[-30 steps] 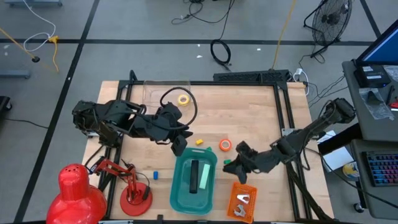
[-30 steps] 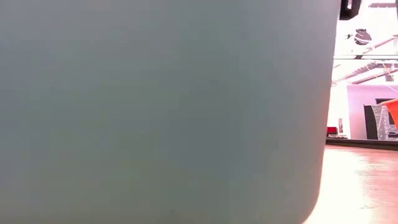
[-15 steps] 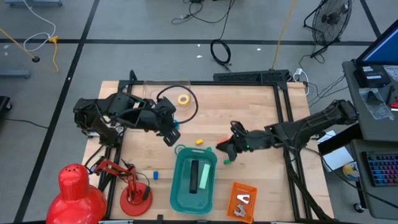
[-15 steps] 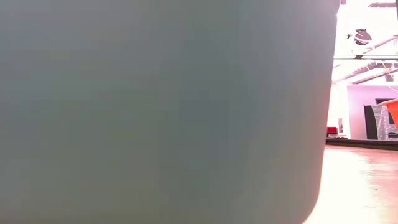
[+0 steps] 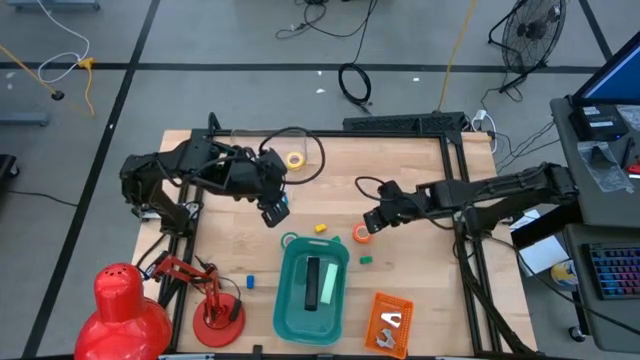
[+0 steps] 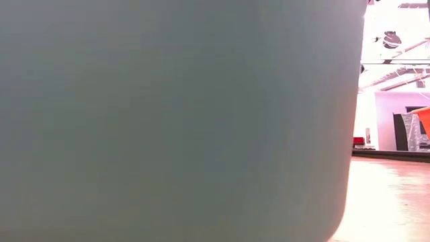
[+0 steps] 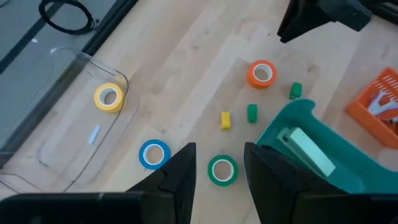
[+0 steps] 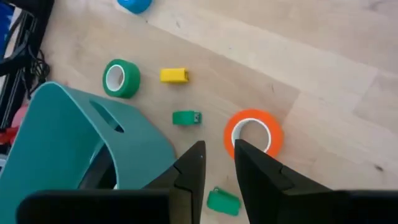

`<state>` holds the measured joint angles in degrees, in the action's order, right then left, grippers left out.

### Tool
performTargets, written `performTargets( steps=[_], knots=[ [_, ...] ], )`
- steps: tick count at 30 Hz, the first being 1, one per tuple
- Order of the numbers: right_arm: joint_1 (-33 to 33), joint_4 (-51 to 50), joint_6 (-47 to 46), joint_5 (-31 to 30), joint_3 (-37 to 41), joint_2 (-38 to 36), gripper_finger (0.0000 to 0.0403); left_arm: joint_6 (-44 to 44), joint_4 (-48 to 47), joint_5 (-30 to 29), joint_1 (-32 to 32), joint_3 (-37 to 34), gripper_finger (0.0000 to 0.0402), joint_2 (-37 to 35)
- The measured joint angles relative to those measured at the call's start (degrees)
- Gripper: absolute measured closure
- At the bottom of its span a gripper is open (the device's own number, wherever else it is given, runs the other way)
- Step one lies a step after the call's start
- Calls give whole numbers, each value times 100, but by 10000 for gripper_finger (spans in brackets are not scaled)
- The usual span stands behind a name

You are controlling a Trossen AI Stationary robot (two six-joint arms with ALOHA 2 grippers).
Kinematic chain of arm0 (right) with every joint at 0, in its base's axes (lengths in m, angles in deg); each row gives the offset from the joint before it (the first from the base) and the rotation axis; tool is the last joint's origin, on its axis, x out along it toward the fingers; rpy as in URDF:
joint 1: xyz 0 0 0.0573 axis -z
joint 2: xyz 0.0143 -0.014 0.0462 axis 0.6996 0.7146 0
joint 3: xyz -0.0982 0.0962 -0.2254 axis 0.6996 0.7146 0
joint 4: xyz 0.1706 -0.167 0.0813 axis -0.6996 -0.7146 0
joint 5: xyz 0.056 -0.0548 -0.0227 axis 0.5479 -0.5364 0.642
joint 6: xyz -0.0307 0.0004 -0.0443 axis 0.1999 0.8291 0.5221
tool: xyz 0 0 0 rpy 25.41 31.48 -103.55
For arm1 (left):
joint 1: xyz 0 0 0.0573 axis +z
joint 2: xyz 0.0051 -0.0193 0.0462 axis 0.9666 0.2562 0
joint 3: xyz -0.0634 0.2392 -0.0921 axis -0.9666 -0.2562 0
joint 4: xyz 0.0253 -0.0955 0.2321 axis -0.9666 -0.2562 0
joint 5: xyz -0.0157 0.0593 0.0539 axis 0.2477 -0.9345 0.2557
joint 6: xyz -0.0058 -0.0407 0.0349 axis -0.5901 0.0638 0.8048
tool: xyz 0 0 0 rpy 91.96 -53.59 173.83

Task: Pick and place Stapler, Stapler remover, tape
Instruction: Put the orange tape into the transparent bin

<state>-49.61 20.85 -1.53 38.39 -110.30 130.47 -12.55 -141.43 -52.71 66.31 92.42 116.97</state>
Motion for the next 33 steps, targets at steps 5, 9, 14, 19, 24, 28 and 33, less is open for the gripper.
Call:
performTargets(
  steps=[5,9,14,19,24,28,33],
  knots=[
    [46,850,158,-11,454,5,320,88,0,4,91,0,266,0],
    [36,2296,164,180,1042,-1,323,116,1,-11,98,0,266,2],
    [25,3964,-480,455,1862,1,329,111,-14,-158,95,0,266,2],
    [27,5637,-577,589,2414,3,332,-7,-17,-299,180,0,266,0],
    [27,6498,-255,593,2435,-3,333,-100,501,-348,295,-424,266,-549],
    [27,6829,-178,590,2437,-14,332,-294,1591,-333,444,-1657,266,-1450],
    [27,6919,-169,586,2439,-14,332,-810,2882,164,799,-3689,266,-2750]
  ],
)
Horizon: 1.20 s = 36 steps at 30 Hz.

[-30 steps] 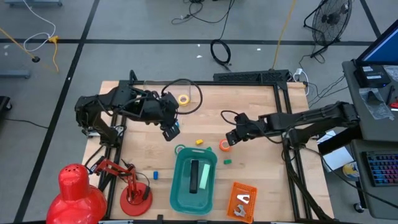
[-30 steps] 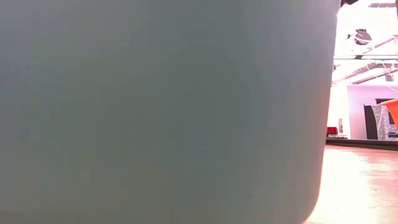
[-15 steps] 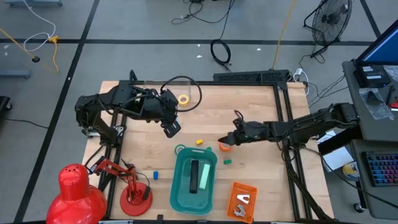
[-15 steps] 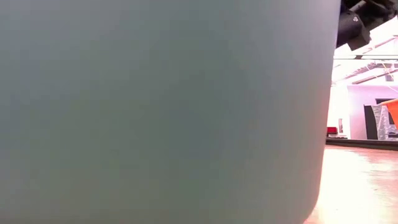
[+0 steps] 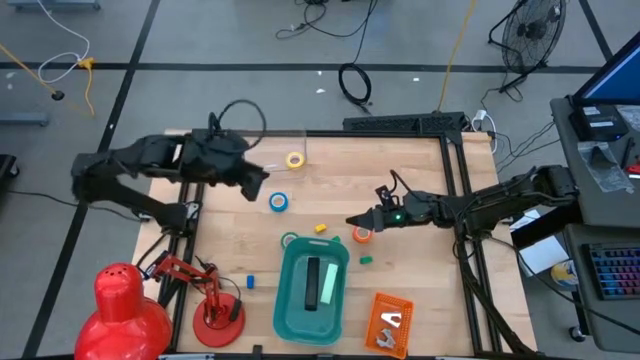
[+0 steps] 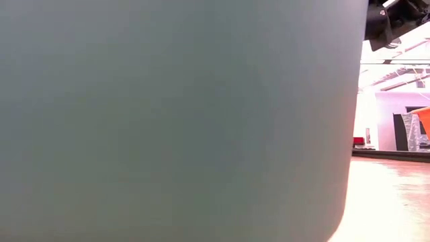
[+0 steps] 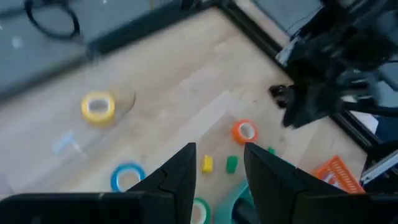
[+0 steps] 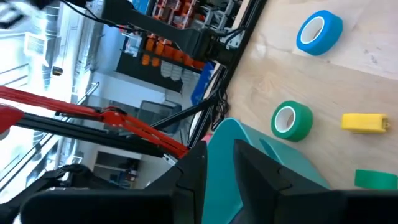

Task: Pick and place Stapler, Stapler remover, tape
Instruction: Put the orange tape into the transparent bin

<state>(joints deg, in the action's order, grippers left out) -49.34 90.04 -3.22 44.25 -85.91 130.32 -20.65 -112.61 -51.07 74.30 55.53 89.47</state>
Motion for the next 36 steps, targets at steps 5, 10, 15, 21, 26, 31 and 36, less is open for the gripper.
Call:
performTargets(
  steps=[5,10,15,21,26,31,36],
  knots=[
    [67,-3,17,0,0,0,332,-610,855,273,83,-1779,266,-800],
    [160,62,44,-2,-2,0,332,-1052,1454,401,84,-2937,266,-1203],
    [162,82,47,2,-7,0,332,-814,1448,341,110,-3353,266,-1172],
    [160,-25,195,0,-185,-1,332,-484,1015,535,369,-3426,266,-655],
    [160,-365,339,9,-383,-4,332,-358,1107,1137,727,-3426,265,-83],
    [160,-886,435,104,-571,-2,339,-248,1140,1403,1097,-3426,239,442],
    [146,-1115,580,125,-651,-2,367,-30,1134,1677,1486,-3426,180,783]
  ],
)
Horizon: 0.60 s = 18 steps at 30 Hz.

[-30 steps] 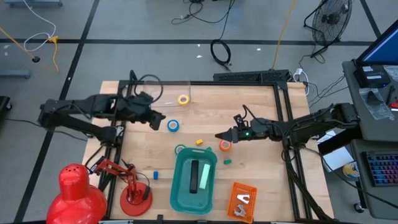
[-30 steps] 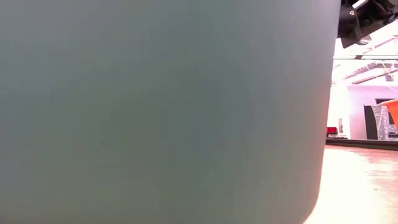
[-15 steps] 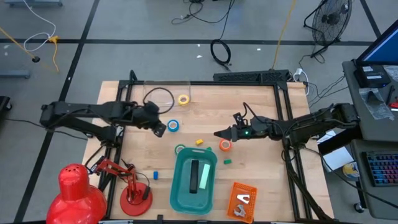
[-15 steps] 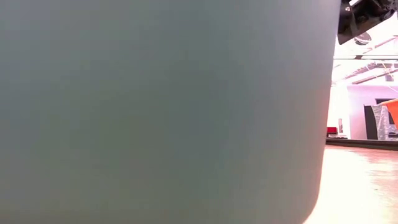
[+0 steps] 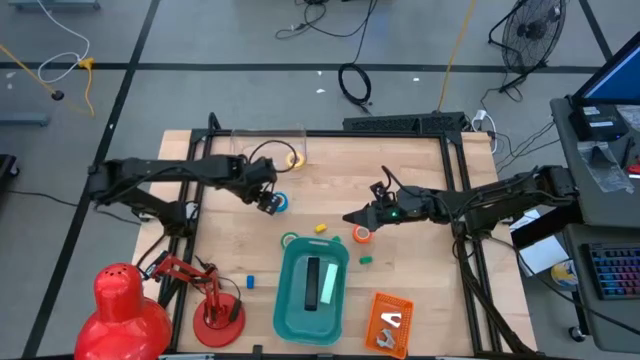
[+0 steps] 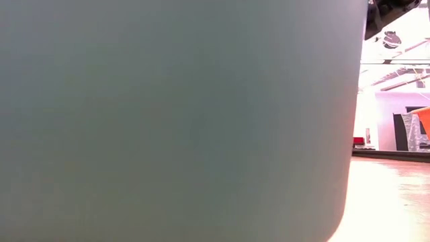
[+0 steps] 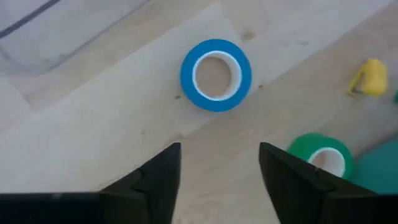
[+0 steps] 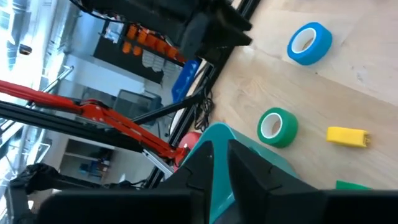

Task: Pick and place Stapler, Stapler remover, tape
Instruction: Put the orange tape into the transparent bin

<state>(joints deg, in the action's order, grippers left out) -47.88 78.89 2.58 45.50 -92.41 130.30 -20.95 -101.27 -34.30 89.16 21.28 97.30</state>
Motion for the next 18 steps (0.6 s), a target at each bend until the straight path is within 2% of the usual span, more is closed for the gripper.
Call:
performTargets(
  steps=[6,15,18],
  knots=[
    [2,5,81,-14,-5,0,397,352,371,44,256,0,127,369],
    [2,-13,84,-9,-5,0,402,496,627,113,467,0,122,1052],
    [0,-321,-82,-12,-14,-2,402,553,677,248,456,0,122,1143]
  ],
)
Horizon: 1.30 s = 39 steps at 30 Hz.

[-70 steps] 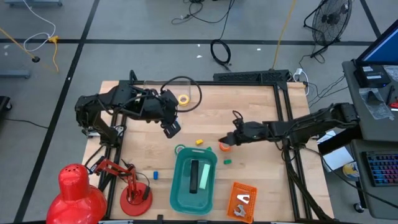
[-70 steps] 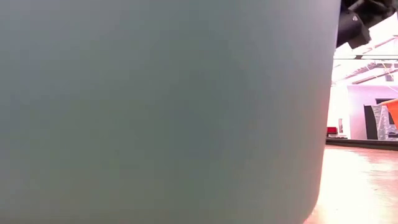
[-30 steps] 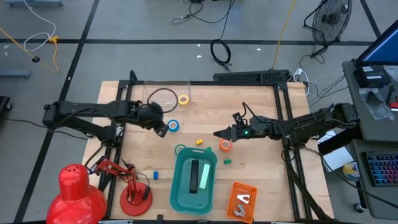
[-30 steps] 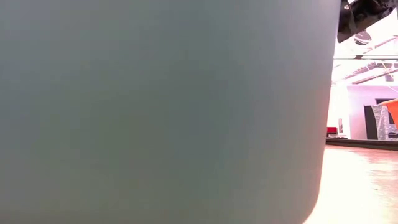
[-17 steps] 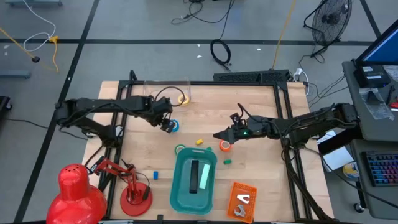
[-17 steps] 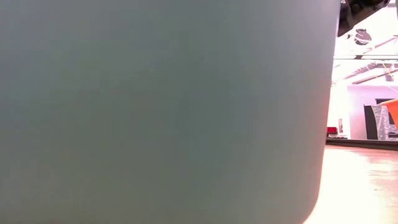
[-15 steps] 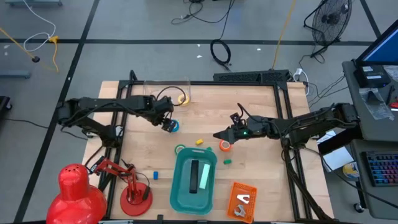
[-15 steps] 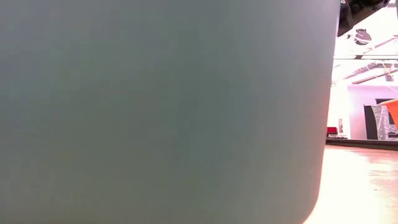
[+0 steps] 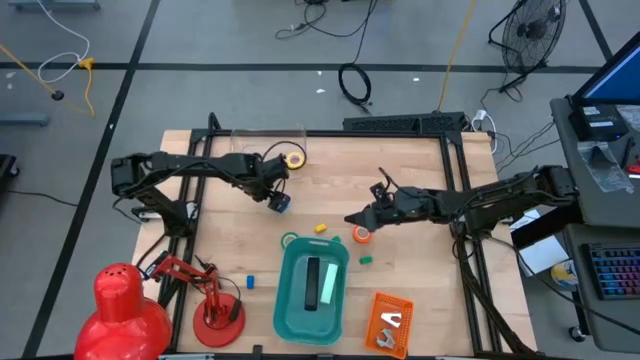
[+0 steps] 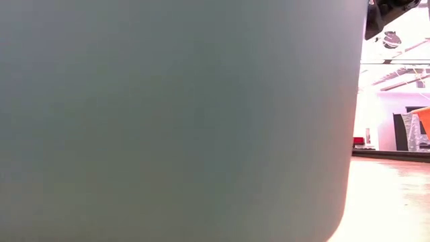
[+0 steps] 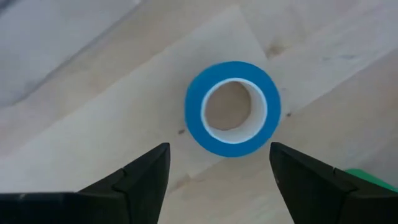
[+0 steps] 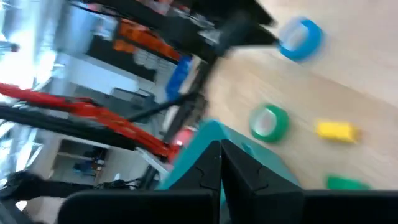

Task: Pick and place Stapler, Stapler remover, tape
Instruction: Put the orange tape into the transparent bin

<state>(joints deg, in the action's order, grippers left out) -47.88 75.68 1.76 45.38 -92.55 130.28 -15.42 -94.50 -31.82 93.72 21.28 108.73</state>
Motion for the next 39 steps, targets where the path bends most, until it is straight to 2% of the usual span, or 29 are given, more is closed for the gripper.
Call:
performTargets(
  steps=[6,9,13,17,22,26,30,35,39],
  knots=[
    [-64,-2603,-926,53,-53,3,402,32,137,229,-157,0,137,-141],
    [-131,-4024,-1104,-26,-296,7,402,31,193,235,-269,0,152,-203],
    [-158,-5154,-1070,-293,-837,7,402,-14,316,244,-422,0,167,-223],
    [-72,-5225,-702,-184,-1238,4,397,-29,312,285,-531,0,171,-221],
    [204,-5614,-291,225,-1282,25,364,-27,308,280,-633,0,172,-219],
    [443,-5887,-205,661,-1276,178,317,-28,328,265,-683,0,172,-219],
    [505,-5498,-190,1074,-1276,450,254,-67,414,225,-753,0,172,-219],
    [505,-5403,-196,1056,-1272,922,191,-159,410,212,-869,0,172,-219],
    [519,-5317,-167,922,-1282,1251,174,-209,410,218,-1009,0,172,-219]
  ],
)
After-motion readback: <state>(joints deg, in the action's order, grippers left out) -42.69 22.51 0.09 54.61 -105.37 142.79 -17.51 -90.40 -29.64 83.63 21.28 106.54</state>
